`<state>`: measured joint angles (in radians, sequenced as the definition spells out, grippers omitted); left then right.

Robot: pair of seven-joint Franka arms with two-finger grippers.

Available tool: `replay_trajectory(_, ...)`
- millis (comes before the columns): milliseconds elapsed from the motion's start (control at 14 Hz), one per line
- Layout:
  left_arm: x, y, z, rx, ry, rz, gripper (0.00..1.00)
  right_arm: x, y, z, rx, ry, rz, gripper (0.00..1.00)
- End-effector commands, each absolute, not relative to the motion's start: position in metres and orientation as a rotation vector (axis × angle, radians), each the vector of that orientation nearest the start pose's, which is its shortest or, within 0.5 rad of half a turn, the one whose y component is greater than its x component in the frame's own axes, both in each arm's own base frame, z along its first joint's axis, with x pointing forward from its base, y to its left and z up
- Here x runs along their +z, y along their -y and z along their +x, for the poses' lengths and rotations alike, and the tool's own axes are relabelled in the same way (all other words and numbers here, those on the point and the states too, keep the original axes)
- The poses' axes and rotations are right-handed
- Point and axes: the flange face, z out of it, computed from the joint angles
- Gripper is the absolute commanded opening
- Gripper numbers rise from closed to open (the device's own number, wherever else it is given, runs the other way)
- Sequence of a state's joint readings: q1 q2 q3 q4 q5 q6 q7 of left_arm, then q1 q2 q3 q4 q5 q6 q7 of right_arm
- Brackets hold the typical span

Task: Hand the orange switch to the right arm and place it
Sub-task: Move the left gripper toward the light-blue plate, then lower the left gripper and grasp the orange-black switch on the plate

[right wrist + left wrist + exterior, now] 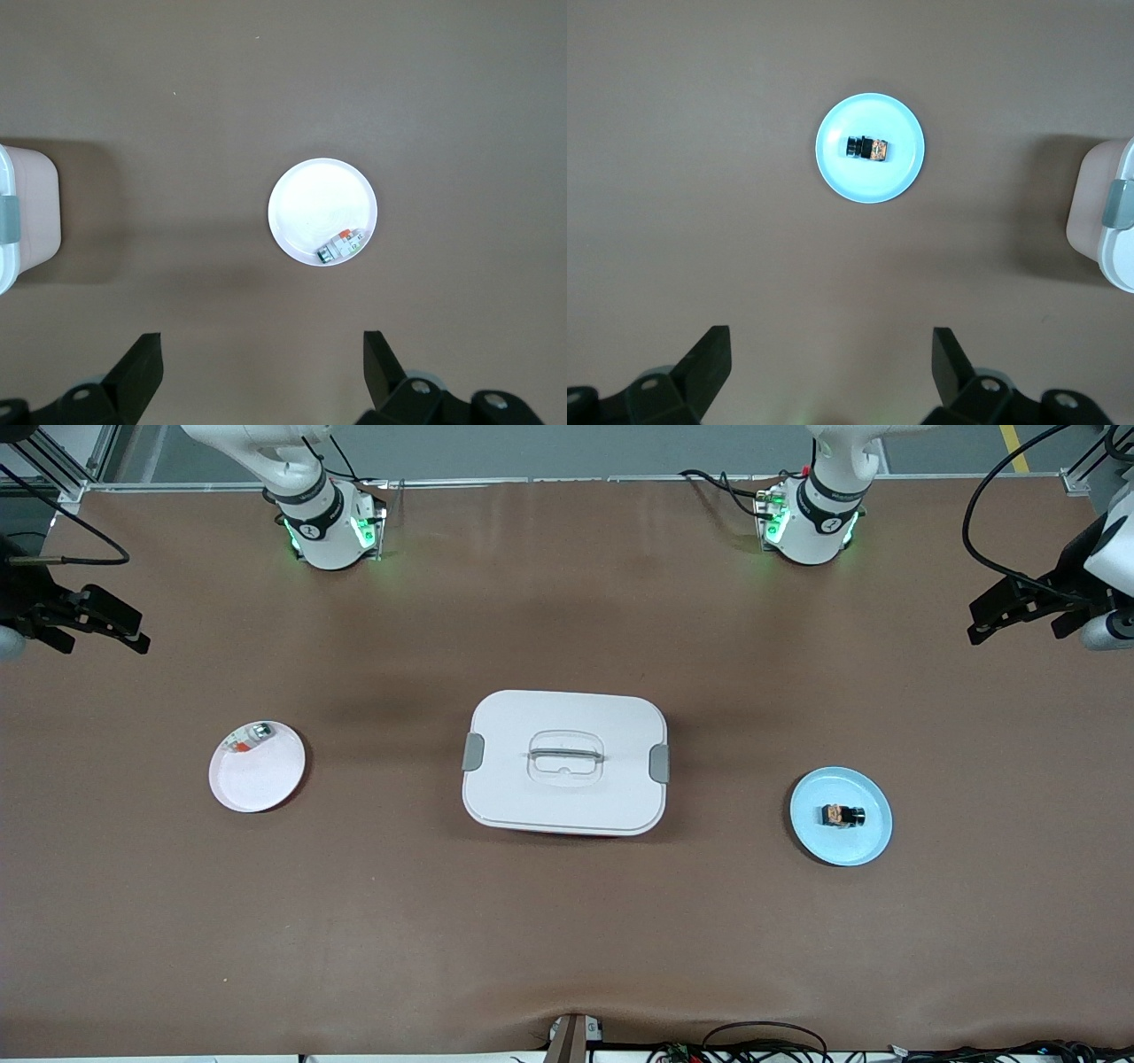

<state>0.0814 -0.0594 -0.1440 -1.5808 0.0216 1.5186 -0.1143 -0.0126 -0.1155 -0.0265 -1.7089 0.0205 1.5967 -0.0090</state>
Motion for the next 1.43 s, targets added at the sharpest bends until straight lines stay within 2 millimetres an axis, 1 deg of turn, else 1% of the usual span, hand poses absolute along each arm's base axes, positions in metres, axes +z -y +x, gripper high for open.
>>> replay_trajectory(0, 0.65, 0.031, 0.533, -0.008, 0.06, -3.107, 1.0, 0.63, 0.02, 0.523, -0.012, -0.05, -3.129, 1.0)
replay_trajectory(143, 0.65, 0.032, 0.534, -0.008, 0.06, -3.109, 1.0, 0.629, 0.02, 0.522, -0.01, -0.05, -3.127, 1.0)
replay_trajectory(286, 0.643, 0.031, 0.54, 0.01, 0.06, -3.107, 1.0, 0.629, 0.02, 0.522, -0.005, -0.048, -3.127, 1.0)
replay_trajectory(357, 0.631, 0.03, 0.547, 0.044, 0.061, -3.112, 1.0, 0.629, 0.02, 0.522, -0.005, -0.048, -3.127, 1.0)
replay_trajectory(500, 0.618, 0.027, 0.56, 0.064, 0.058, -3.116, 1.0, 0.628, 0.02, 0.522, 0.002, -0.05, -3.127, 1.0)
replay_trajectory(571, 0.602, 0.023, 0.571, 0.085, 0.06, -3.115, 1.0, 0.629, 0.02, 0.522, -0.005, -0.05, -3.127, 1.0)
replay_trajectory(643, 0.591, 0.018, 0.579, 0.078, 0.061, -3.12, 1.0, 0.628, 0.02, 0.522, -0.001, -0.05, -3.127, 1.0)
replay_trajectory(929, 0.539, 0.02, 0.607, 0.077, 0.047, -3.124, 1.0, 0.628, 0.019, 0.522, 0.002, -0.048, -3.127, 1.0)
replay_trajectory(1071, 0.507, 0.019, 0.621, 0.101, 0.05, -3.128, 1.0, 0.628, 0.019, 0.522, 0.002, -0.048, -3.128, 1.0)
replay_trajectory(1214, 0.474, 0.016, 0.629, 0.071, 0.044, -3.121, 1.0, 0.627, 0.019, 0.522, 0.004, -0.046, -3.128, 1.0)
replay_trajectory(1357, 0.433, 0.022, 0.629, 0.021, 0.026, -3.127, 1.0, 0.627, 0.019, 0.522, 0.004, -0.048, -3.128, 1.0)
